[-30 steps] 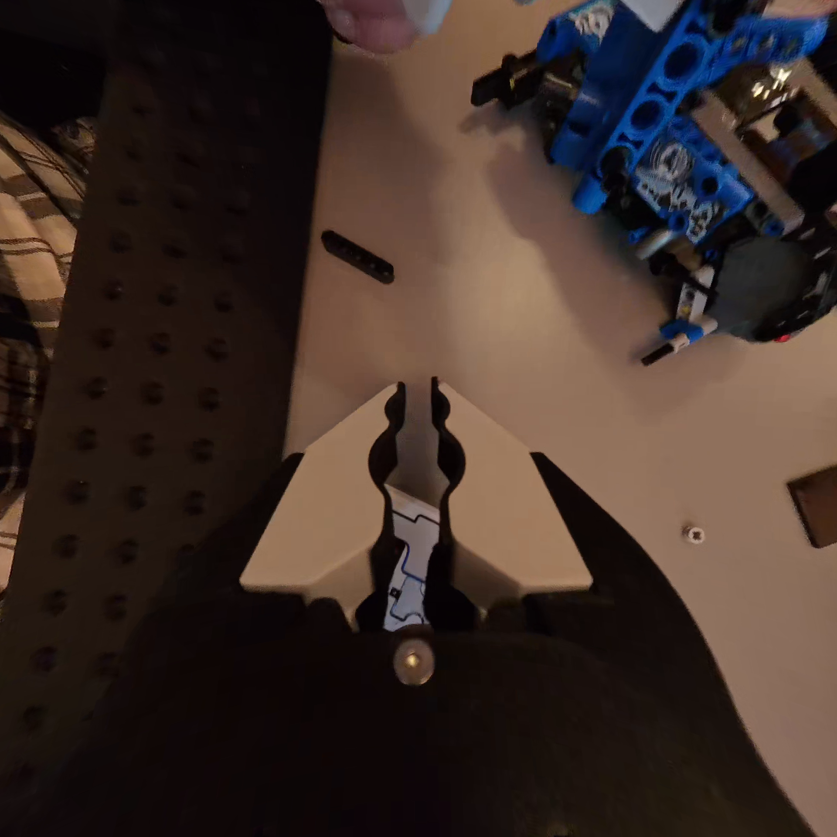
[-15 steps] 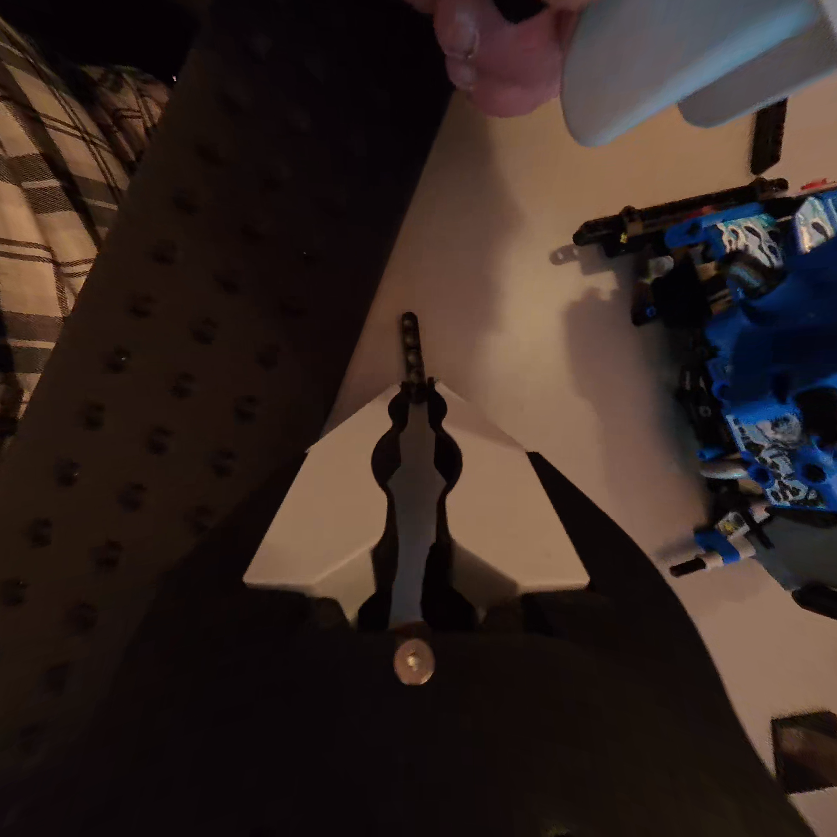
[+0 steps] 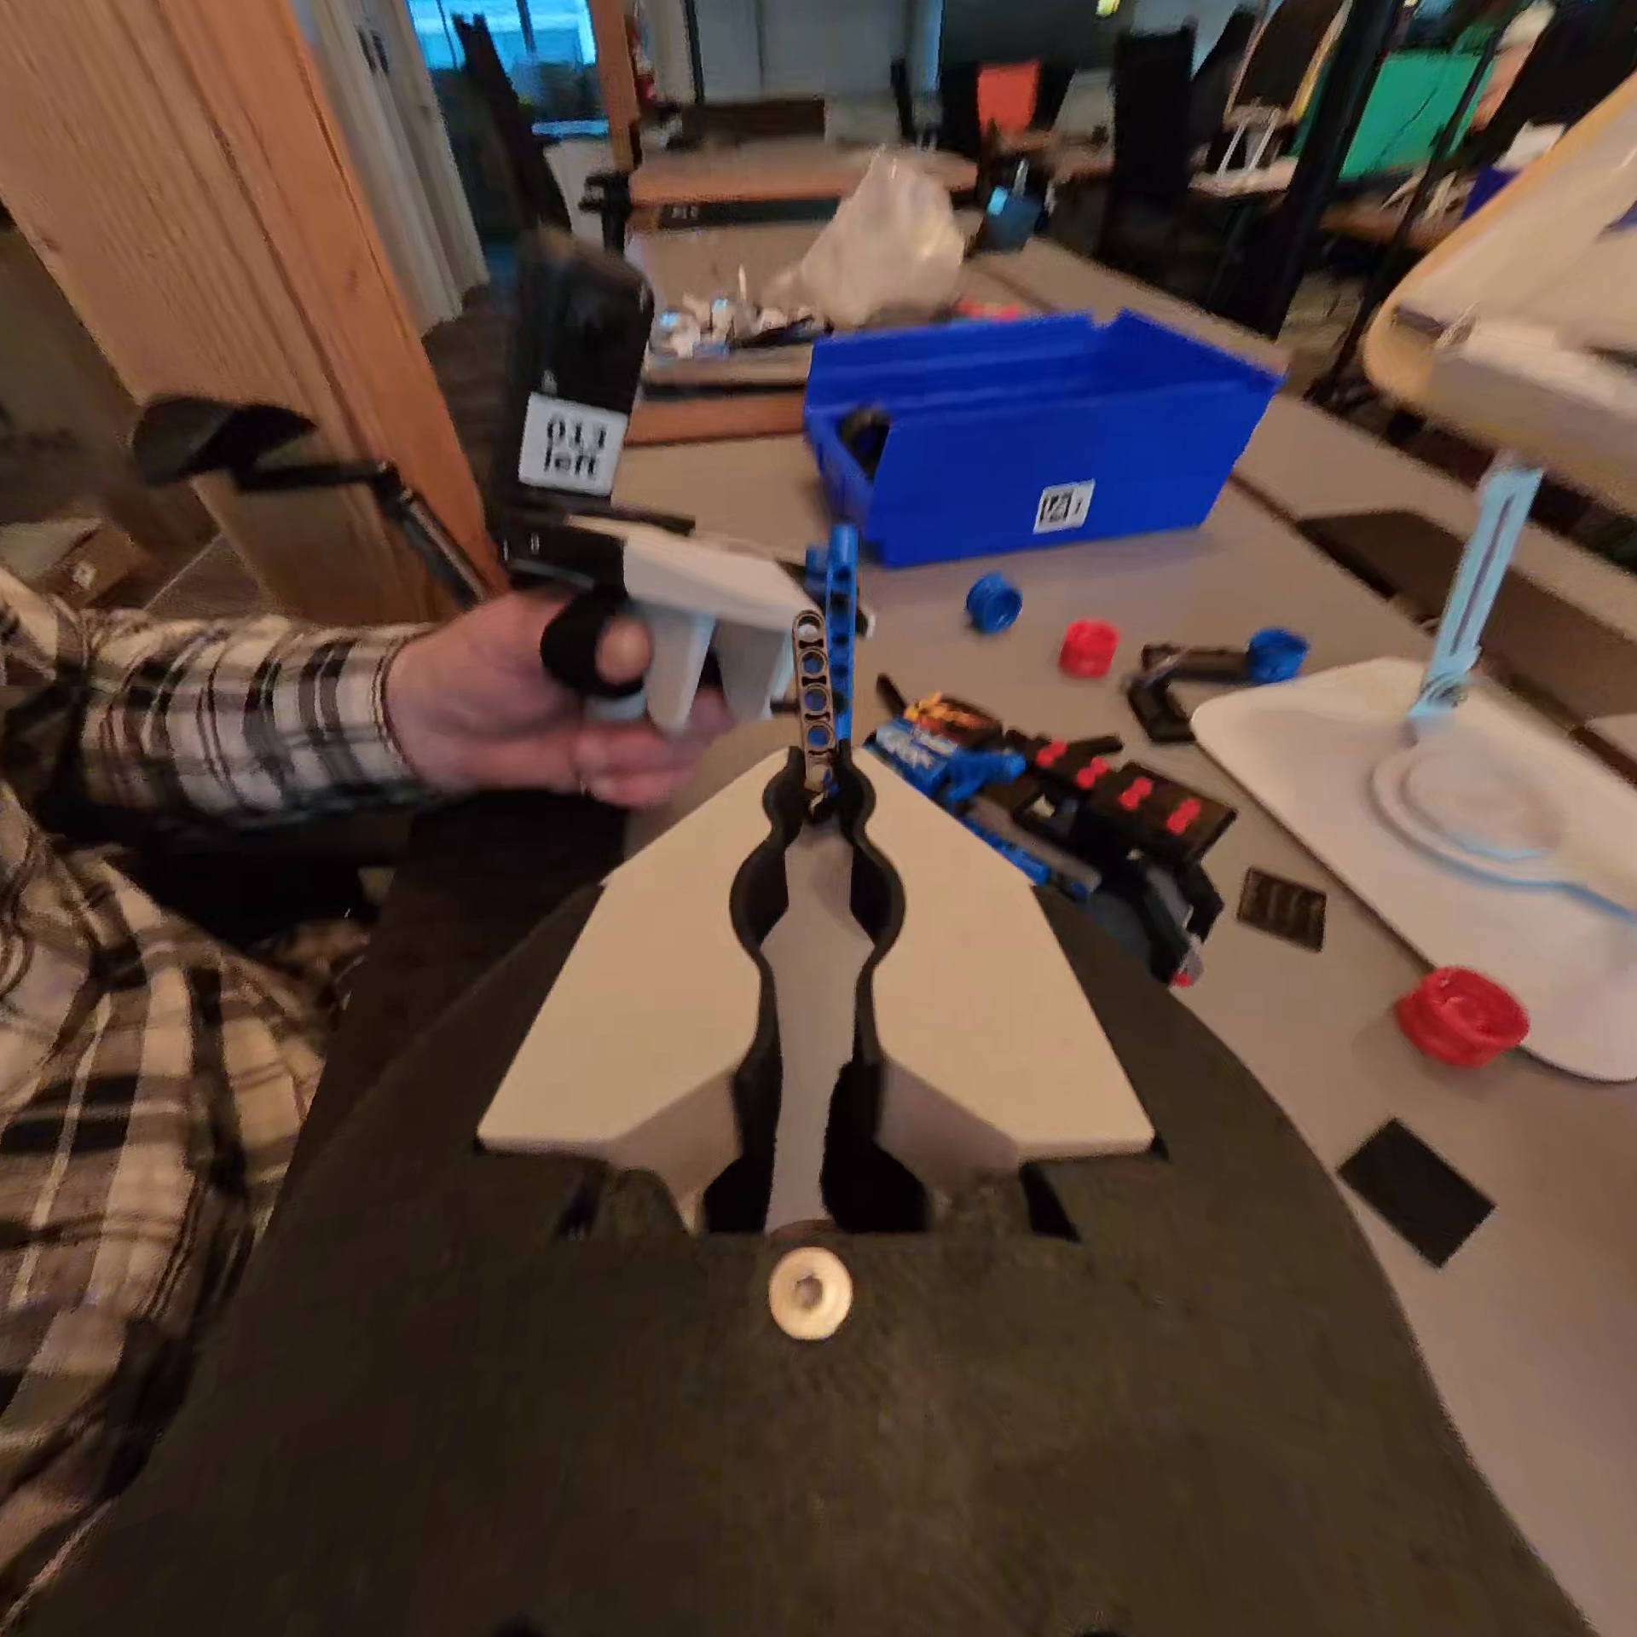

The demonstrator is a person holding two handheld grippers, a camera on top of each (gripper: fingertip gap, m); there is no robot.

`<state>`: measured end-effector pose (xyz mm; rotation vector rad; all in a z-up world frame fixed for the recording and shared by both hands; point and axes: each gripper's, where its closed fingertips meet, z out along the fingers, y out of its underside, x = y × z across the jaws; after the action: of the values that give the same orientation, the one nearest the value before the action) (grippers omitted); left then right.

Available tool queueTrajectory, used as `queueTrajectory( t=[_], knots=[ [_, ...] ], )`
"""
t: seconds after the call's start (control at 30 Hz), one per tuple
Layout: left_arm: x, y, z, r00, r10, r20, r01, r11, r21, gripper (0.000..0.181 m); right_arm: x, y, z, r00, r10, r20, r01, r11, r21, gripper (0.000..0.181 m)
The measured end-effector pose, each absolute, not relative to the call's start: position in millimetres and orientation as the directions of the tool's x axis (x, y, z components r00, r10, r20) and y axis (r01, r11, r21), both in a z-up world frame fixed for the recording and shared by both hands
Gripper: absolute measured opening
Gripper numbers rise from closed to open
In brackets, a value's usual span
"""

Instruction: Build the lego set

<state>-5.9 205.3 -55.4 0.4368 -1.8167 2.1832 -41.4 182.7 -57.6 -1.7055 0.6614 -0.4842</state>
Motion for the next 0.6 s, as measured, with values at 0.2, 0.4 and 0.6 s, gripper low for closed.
queueTrajectory(
  t=[0.2,0.4,0.6],
  knots=[
    [-12.7,196.9,-51.5,-0.902,0.035,0.431,-0.428,-0.212,-0.878,0.013,-30.5,186.5,-48.6,0.726,-0.687,-0.012,-0.136,-0.126,-0.983,0.005],
    [-10.8,196.5,-52.1,-0.898,0.031,0.439,-0.435,-0.219,-0.873,0.013,-29.6,184.7,-52.5,0.716,-0.698,0.013,-0.125,-0.146,-0.981,0.006],
    [-11.7,195.1,-51.8,-0.910,0.002,0.414,-0.404,-0.226,-0.886,0.013,-29.9,185.0,-53.4,0.709,-0.705,-0.005,-0.136,-0.129,-0.982,0.005]
  ],
)
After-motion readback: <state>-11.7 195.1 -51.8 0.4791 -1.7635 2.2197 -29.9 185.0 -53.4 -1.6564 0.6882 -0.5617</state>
